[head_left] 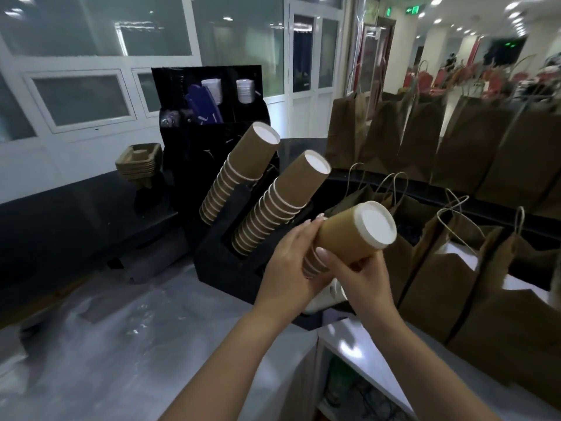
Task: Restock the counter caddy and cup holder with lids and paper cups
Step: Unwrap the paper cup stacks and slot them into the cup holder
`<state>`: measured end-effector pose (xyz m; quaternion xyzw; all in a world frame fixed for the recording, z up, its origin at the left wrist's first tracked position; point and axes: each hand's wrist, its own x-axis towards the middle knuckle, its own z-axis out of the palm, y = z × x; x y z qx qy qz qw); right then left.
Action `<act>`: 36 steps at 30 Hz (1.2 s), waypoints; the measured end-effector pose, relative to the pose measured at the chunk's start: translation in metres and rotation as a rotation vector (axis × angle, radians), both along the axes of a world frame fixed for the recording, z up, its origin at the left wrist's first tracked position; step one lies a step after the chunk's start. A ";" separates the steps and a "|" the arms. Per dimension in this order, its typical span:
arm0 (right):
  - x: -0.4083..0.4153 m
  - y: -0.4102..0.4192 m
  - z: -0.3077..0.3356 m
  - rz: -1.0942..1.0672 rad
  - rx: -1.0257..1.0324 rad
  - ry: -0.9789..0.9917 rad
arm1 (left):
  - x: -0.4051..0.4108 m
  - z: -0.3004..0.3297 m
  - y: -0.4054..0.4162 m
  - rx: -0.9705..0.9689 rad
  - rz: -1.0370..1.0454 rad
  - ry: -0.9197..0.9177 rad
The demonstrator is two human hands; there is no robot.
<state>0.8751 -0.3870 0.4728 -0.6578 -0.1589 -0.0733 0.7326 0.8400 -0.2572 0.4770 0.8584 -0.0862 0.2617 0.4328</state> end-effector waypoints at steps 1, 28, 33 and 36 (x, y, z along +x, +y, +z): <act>0.007 -0.003 0.003 -0.019 0.001 -0.014 | 0.007 0.005 -0.002 0.034 -0.002 -0.019; 0.126 -0.020 -0.024 0.205 -0.163 0.089 | 0.107 -0.018 -0.007 0.914 0.438 -0.170; 0.129 -0.015 -0.027 0.216 -0.164 0.071 | 0.104 -0.019 -0.009 0.974 0.552 -0.128; 0.133 -0.014 -0.031 0.220 -0.156 0.075 | 0.103 -0.019 -0.007 0.950 0.568 -0.113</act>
